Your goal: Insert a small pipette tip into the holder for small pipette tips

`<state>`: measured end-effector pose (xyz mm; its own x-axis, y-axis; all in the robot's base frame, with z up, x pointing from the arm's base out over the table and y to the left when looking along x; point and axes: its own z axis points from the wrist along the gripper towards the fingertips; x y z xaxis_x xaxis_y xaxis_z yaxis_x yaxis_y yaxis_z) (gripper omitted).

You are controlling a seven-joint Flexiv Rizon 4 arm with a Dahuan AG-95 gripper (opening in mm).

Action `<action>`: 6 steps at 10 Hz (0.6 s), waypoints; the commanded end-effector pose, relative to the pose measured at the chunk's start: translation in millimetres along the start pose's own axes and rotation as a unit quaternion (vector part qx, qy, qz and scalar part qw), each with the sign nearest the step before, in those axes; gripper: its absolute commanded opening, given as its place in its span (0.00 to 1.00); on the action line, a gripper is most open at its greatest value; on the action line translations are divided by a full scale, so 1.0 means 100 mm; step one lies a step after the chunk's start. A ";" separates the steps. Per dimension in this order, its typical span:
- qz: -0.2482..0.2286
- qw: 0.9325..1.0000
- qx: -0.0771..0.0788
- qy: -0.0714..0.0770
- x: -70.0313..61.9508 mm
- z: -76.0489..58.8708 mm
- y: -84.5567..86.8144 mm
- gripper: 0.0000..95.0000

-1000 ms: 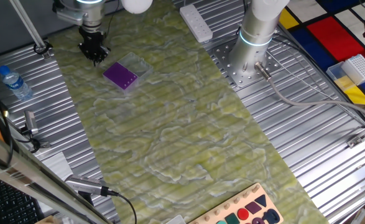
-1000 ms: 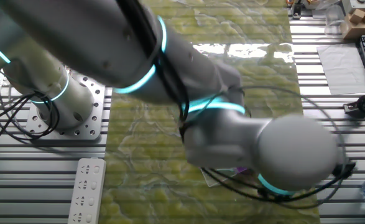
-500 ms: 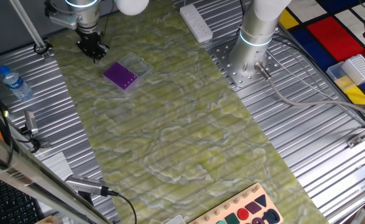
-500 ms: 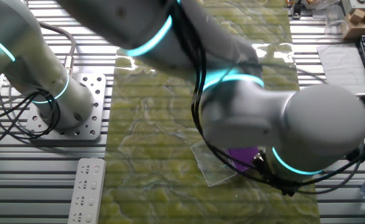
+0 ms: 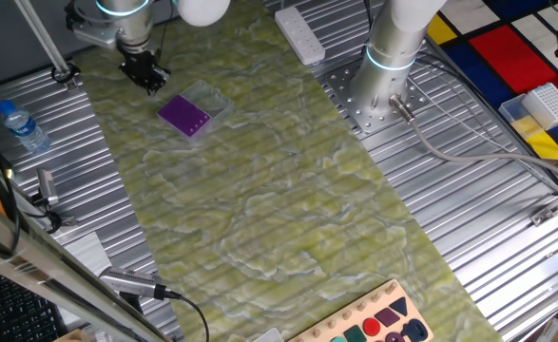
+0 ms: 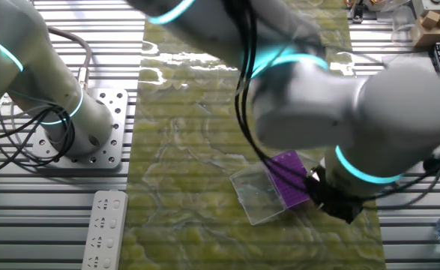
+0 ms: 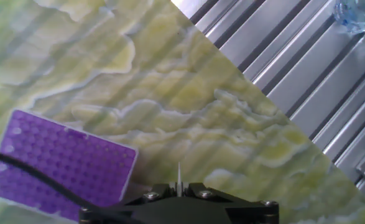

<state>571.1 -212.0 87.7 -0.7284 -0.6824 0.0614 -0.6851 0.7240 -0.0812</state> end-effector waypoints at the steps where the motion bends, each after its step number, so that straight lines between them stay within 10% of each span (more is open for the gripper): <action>1: 0.006 1.000 -0.005 0.023 0.02 -0.10 0.15 0.00; 6: 0.016 0.998 -0.015 0.062 0.07 -0.14 0.43 0.00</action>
<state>536.1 -184.5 98.7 -0.7548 -0.6349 0.1647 -0.6500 0.7577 -0.0581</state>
